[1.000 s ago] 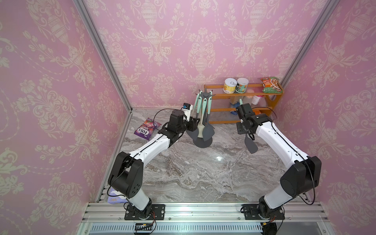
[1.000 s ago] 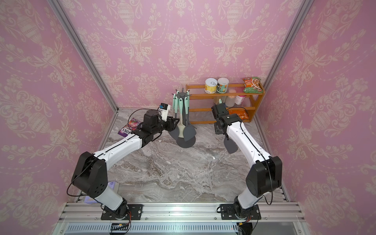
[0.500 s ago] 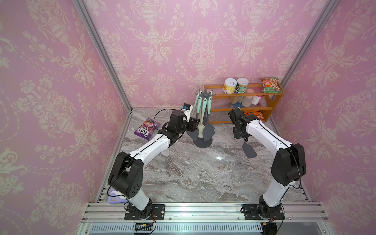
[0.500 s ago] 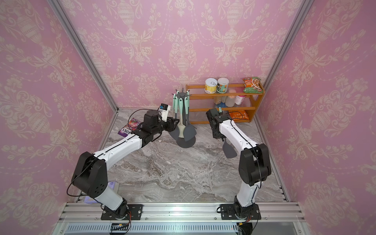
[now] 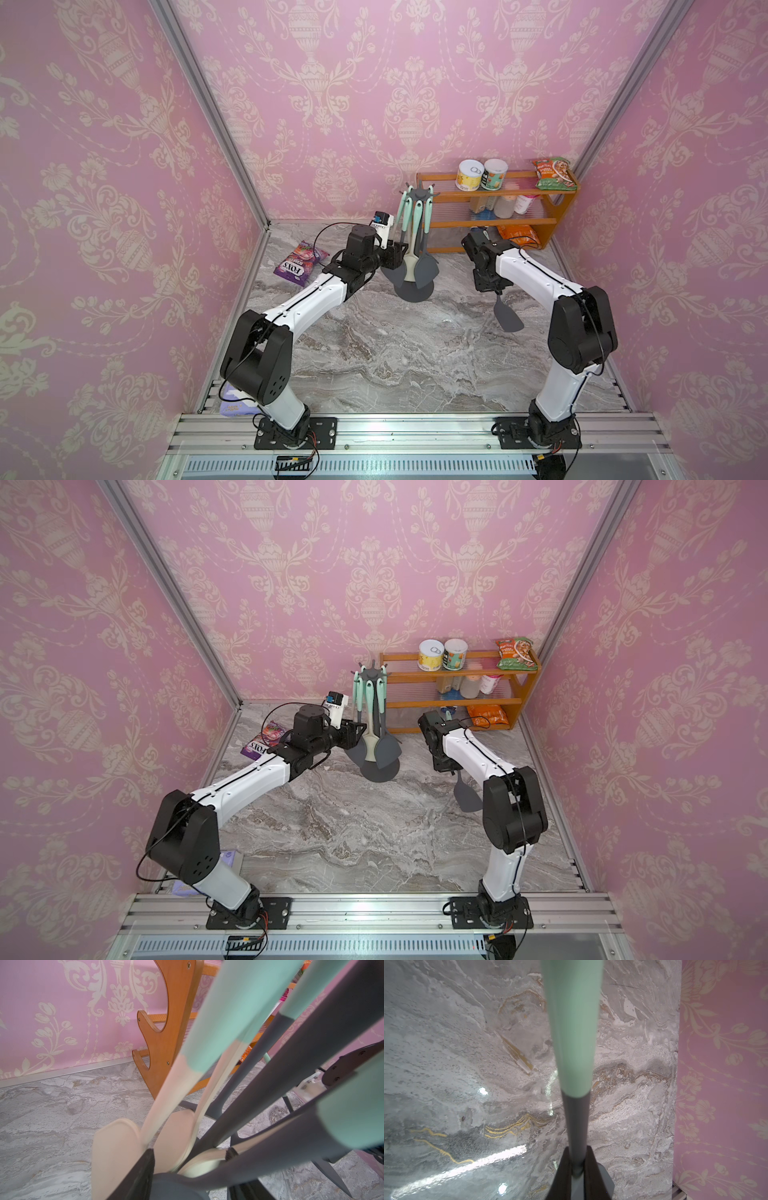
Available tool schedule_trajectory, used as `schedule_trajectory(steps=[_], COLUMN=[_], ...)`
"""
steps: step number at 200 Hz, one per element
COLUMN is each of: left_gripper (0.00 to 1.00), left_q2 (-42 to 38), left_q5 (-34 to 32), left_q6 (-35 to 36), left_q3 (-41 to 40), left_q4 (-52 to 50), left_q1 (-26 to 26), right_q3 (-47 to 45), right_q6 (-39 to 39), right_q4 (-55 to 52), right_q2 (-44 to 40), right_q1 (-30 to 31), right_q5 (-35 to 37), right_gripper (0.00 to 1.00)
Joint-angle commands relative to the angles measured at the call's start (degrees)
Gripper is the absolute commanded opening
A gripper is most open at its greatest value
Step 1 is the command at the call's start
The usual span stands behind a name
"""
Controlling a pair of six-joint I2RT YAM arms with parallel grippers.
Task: Take the spatula off the kitchen utensil rack
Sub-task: Place the spatula at the center of the board.
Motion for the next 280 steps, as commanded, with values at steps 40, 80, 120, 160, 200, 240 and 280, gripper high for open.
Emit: schedule_trajectory(steps=[40,80,120,160,200,240,280], left_gripper=[0.58,0.58,0.58,0.58,0.58,0.58,0.58], left_q2=[-1.84,-2.11,-2.11,-2.11,-2.11,-2.97,-3.09], left_q5=[0.32,0.01,-0.07,-0.03,-0.03,-0.37,-0.29], left_q6=[0.85,0.92,0.99,0.99,0.93,1.02,1.17], left_q3=[0.02,-0.24,-0.33,-0.33,-0.42,-1.03,-0.82], left_q4=[-0.45,-0.71,-0.81,-0.72,-0.63,-0.63,-1.02], left_q1=[-0.37,-0.36,-0.37,-0.37,-0.33,-0.37,-0.37], right_q3=[-0.91,0.25,2.00,2.26,2.98,3.64,3.02], right_q6=[2.24,3.25,3.73,4.18,4.18,3.83,3.38], right_q4=[-0.58,-2.07,-3.89,-4.57,-5.02,-4.47,-2.93], right_q2=[5.92,8.40,11.46,12.26,13.80,14.24,10.61], right_q1=[0.90,1.22,1.71,1.97,1.98,2.02,2.01], right_q5=[0.32,1.23,1.58,1.76,0.66,-0.22,-4.97], right_gripper=[0.00,0.00,0.01,0.08,0.25,0.28,0.29])
